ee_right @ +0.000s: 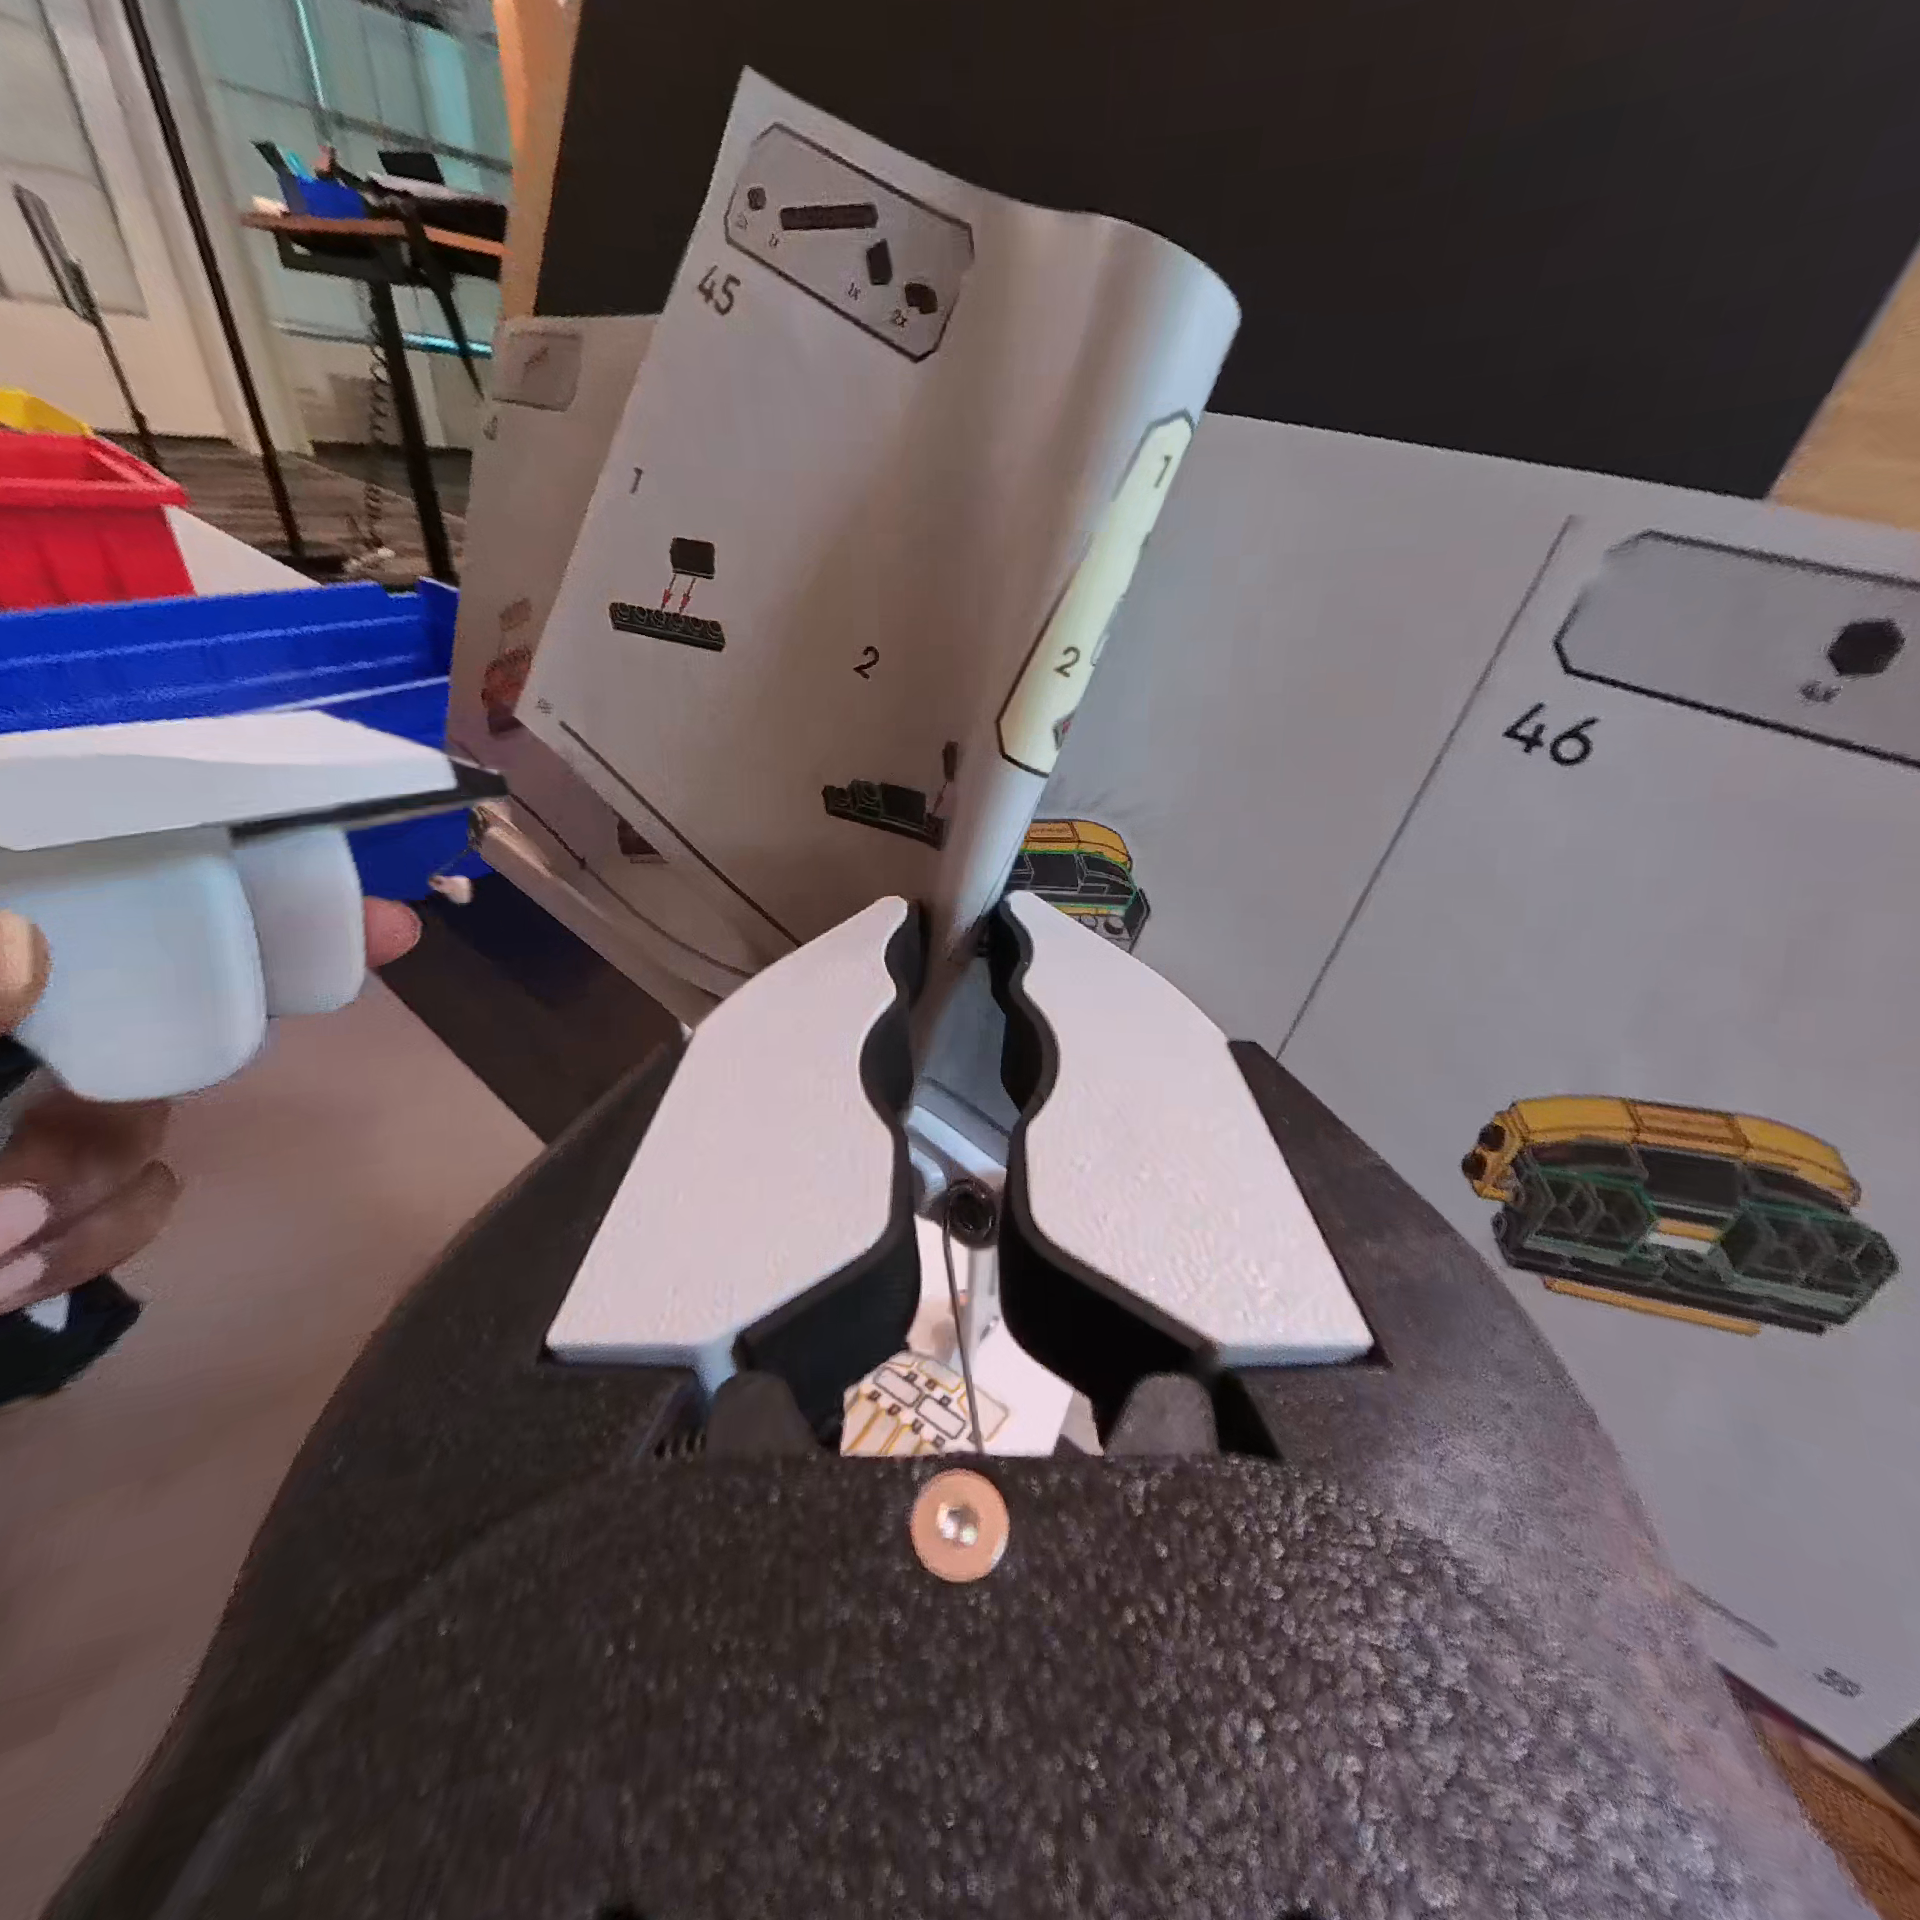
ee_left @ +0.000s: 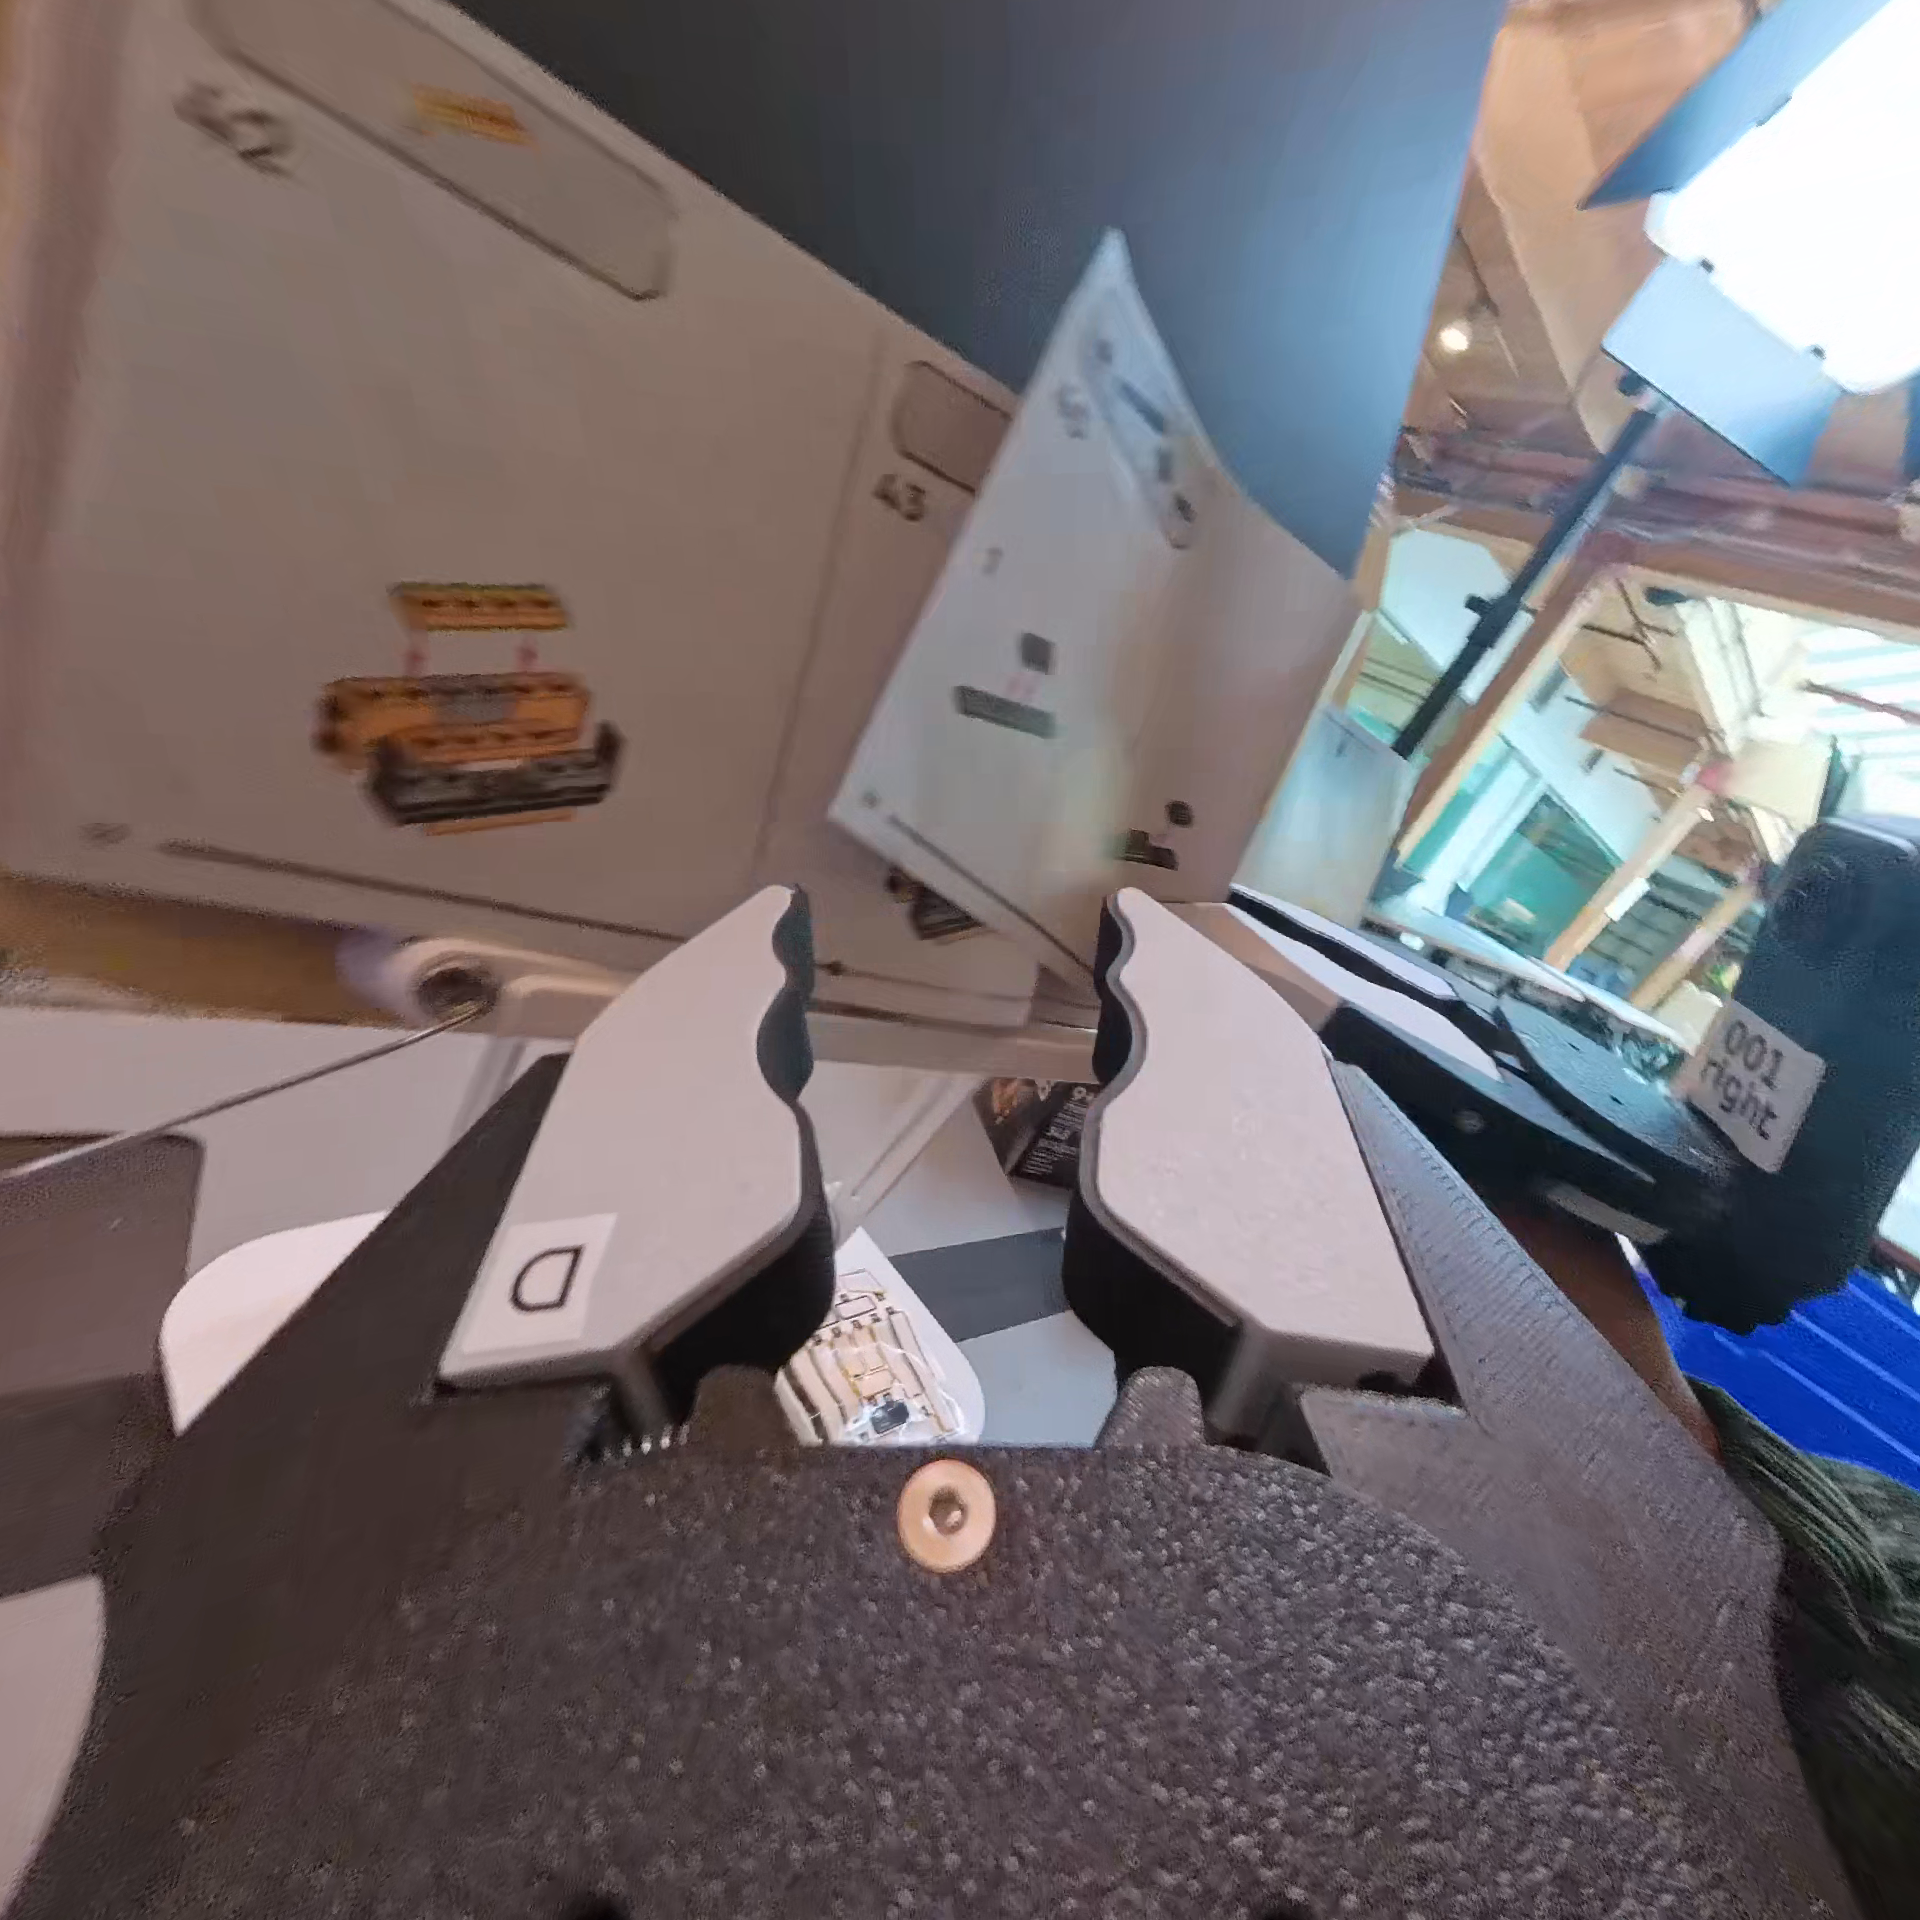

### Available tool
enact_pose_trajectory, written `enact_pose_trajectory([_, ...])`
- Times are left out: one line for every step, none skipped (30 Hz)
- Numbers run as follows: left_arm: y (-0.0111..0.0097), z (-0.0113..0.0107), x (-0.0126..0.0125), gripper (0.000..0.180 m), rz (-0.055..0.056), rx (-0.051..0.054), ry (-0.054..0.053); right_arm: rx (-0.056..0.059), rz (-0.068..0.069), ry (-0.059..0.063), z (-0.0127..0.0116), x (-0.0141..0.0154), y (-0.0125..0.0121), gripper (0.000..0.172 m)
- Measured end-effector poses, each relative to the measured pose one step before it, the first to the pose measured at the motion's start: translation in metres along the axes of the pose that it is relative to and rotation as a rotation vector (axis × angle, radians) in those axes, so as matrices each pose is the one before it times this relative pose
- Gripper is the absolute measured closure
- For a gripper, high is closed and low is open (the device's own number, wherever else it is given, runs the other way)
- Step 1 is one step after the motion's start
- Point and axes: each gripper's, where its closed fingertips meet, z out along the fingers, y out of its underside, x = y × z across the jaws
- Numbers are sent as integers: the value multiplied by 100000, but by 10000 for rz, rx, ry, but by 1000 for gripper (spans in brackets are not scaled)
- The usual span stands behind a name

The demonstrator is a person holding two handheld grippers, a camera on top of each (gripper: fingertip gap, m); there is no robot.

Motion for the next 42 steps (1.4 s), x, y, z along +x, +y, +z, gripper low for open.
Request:
enact_pose_trajectory([-27,-213,-526,128,-138,61,-135,5,273,-161,-67,14,13,160])
enact_pose_trajectory([112,37,-265,126,-4,-97,38,13,251,-156,-62,-1,-2,160])
enact_pose_trajectory([-27,70,-178,124,123,-102,29,9,223,-141,-64,15,3,160])
enact_pose_trajectory([-467,45,260,124,243,132,219,-10,181,-135,-64,-12,-4,160])
enact_pose_trajectory([-445,173,686,125,268,37,429,-27,118,-99,-66,8,22,159])
enact_pose_trajectory([-93,347,865,126,178,-235,497,-35,38,-30,-74,54,29,159])
enact_pose_trajectory([18,352,755,130,202,-267,374,-33,-9,-17,-52,42,14,159])
enact_pose_trajectory([47,335,501,136,270,-200,138,-39,-16,-33,-36,-9,11,159])
enact_pose_trajectory([163,284,440,147,326,-218,44,-31,-6,-27,-53,-29,-18,159])
enact_pose_trajectory([181,279,844,163,350,-171,257,-7,6,-8,-113,-6,-47,158])
enact_pose_trajectory([195,295,1167,176,304,-152,409,36,34,-9,-203,7,-107,157])
enact_pose_trajectory([150,322,1132,180,305,-105,310,129,103,37,-372,110,-239,154])
enact_pose_trajectory([78,313,953,180,340,-60,151,320,182,93,-602,210,-548,154])
enact_pose_trajectory([-9,222,672,180,359,-40,-15,436,211,26,-751,146,-794,154])
enact_pose_trajectory([-226,72,461,180,278,79,-85,344,171,-20,-736,102,-739,155])
enact_pose_trajectory([-401,-156,-1,180,121,181,-307,165,73,11,-629,135,-528,155])
enact_pose_trajectory([-619,-411,-522,179,77,335,-556,0,-44,55,-499,181,-257,156])
enact_pose_trajectory([-718,-545,-782,176,-25,417,-578,-124,-160,79,-378,208,-20,157])
enact_pose_trajectory([-600,-597,-1063,173,-156,348,-580,-194,-238,104,-301,188,157,157])
enact_pose_trajectory([-411,-522,-1060,170,-225,264,-397,-153,-255,52,-279,9,136,157])
enact_pose_trajectory([-70,-380,-1022,166,-315,84,-242,-43,-309,-50,-260,-328,-43,154])
enact_pose_trajectory([135,-308,-982,163,-320,-42,-160,19,-413,-39,-175,-572,-173,148])
enact_pose_trajectory([73,-317,-838,163,-233,21,-81,7,-519,106,1,-636,-187,140])
enact_pose_trajectory([-22,-360,-862,163,-157,76,-171,-17,-608,192,234,-742,-157,128])
enact_pose_trajectory([-114,-371,-726,164,-104,124,-176,-81,-658,297,502,-803,-85,112])
enact_pose_trajectory([-138,-337,-541,164,-124,133,-132,-177,-734,434,764,-775,67,96])
enact_pose_trajectory([-112,-292,-371,164,-139,120,-100,-174,-841,476,960,-867,88,82])
enact_pose_trajectory([-56,-256,-232,164,-122,88,-73,-137,-748,461,1094,-925,66,74])
enact_pose_trajectory([11,-207,-87,164,-83,38,-18,-191,-545,269,1173,-1090,164,70])
enact_pose_trajectory([63,-190,-2,164,2,-6,-2,-338,-534,273,1219,-815,396,68])
enact_pose_trajectory([68,-208,-24,164,103,-46,-24,-349,-592,422,1027,-226,496,80])
enact_pose_trajectory([1,-244,-48,164,155,-46,-13,-281,-527,307,770,33,511,102])
enact_pose_trajectory([-49,-259,-121,163,134,-50,-12,-44,-213,168,377,242,211,125])
enact_pose_trajectory([-89,-259,-201,162,98,-58,-18,231,143,71,-75,442,-176,144])
enact_pose_trajectory([-56,-190,-266,160,74,-64,-4,346,319,-30,-306,486,-317,156])
enact_pose_trajectory([38,-41,-316,155,3,-71,12,247,491,-178,-287,341,-108,158])
enact_pose_trajectory([251,145,-261,150,-172,-114,78,-5,707,-133,-194,484,280,158])
enact_pose_trajectory([545,345,-52,144,-400,-232,220,-49,822,-218,-153,460,371,158])
enact_pose_trajectory([723,439,181,139,-529,-312,330,91,840,-256,-192,503,152,159])
enact_pose_trajectory([778,511,319,134,-414,-321,354,173,724,-165,-236,641,-16,159])
enact_pose_trajectory([739,559,353,129,-134,-318,287,75,578,-217,-174,516,24,159])
enact_pose_trajectory([607,569,421,124,139,-282,252,-104,540,-369,-38,231,197,160])
